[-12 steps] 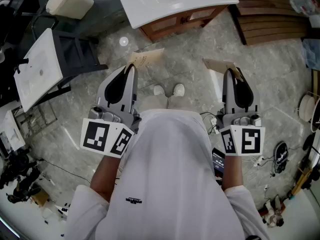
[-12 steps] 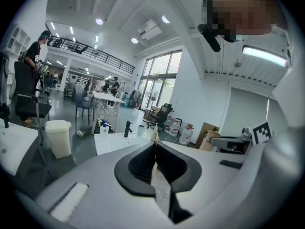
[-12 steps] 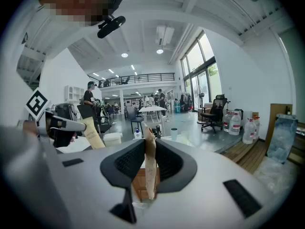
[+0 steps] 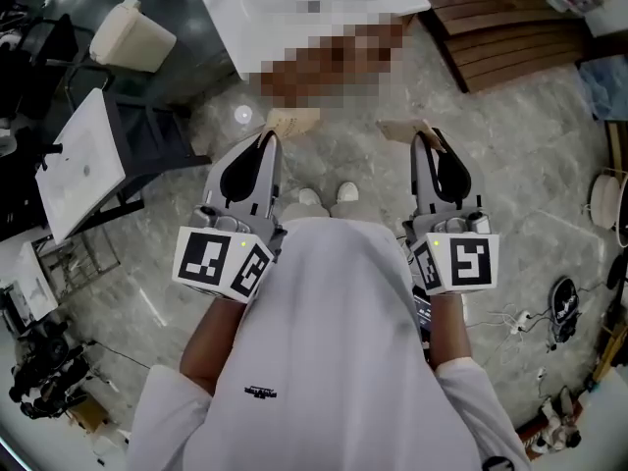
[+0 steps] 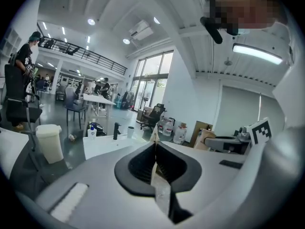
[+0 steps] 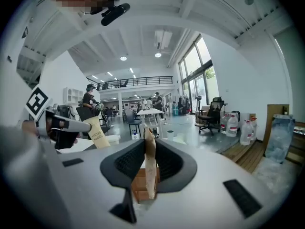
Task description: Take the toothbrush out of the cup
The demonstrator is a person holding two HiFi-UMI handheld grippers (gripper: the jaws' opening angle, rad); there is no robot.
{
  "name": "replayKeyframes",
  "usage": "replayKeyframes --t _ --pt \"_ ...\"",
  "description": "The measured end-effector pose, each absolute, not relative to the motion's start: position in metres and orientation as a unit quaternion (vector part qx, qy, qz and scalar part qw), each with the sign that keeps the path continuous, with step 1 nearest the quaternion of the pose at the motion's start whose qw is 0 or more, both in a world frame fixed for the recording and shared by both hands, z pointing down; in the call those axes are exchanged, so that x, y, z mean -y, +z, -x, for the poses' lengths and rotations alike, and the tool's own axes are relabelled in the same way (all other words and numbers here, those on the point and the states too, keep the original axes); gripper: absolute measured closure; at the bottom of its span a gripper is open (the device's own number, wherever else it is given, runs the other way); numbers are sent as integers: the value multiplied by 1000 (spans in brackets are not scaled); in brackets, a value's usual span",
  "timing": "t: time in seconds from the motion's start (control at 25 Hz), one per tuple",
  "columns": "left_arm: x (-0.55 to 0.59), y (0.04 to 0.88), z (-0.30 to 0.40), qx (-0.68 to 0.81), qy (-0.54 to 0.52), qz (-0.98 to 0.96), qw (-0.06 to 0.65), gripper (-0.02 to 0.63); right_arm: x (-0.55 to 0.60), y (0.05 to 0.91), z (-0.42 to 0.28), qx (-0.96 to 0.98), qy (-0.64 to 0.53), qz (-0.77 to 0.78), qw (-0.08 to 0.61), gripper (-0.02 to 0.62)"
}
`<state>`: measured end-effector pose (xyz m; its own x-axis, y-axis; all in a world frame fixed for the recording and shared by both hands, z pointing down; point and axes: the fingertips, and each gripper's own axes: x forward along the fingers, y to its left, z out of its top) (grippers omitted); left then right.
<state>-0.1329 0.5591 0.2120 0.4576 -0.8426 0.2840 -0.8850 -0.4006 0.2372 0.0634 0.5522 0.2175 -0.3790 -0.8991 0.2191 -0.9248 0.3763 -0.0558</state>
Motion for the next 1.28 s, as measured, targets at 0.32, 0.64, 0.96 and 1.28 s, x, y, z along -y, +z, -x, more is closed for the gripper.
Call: replayKeyframes --t 0.32,0.64,0.96,1.28 --pt "-542 217 104 511 78 -838 173 600 -540 226 -96 827 105 -549 53 535" --pt "-519 217 86 519 76 -834 171 600 -519 232 -118 827 85 -551 70 534" --pt "-467 229 92 505 77 -840 183 600 -477 239 -114 821 81 -559 84 534" --pt "-358 240 110 472 77 -856 196 600 -389 244 -101 797 90 -590 93 534"
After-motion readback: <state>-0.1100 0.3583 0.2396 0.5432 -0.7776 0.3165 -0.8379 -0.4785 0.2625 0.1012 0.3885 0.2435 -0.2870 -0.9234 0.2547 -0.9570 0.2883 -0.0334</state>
